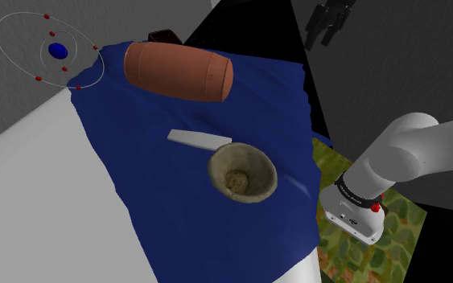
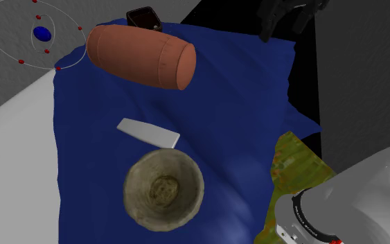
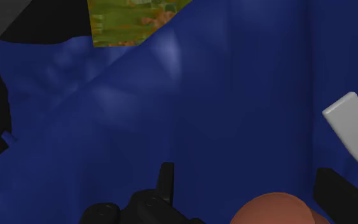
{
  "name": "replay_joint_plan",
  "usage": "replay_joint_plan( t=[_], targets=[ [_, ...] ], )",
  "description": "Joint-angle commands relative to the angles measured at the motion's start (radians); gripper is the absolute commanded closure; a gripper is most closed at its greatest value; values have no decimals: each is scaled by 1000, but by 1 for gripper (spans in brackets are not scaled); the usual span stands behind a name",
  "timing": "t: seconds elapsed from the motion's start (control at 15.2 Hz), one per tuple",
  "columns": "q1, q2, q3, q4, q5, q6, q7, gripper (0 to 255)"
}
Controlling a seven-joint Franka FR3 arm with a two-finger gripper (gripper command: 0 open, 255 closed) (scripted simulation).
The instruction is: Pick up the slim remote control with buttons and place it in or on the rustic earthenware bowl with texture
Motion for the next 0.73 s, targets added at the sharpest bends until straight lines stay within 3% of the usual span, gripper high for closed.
replay_joint_plan(
  t=[0.0,0.66],
  targets=[
    [0,0,0,0,0,0,0,0],
    [108,209,108,-38,44,231,-38,0]
  ],
)
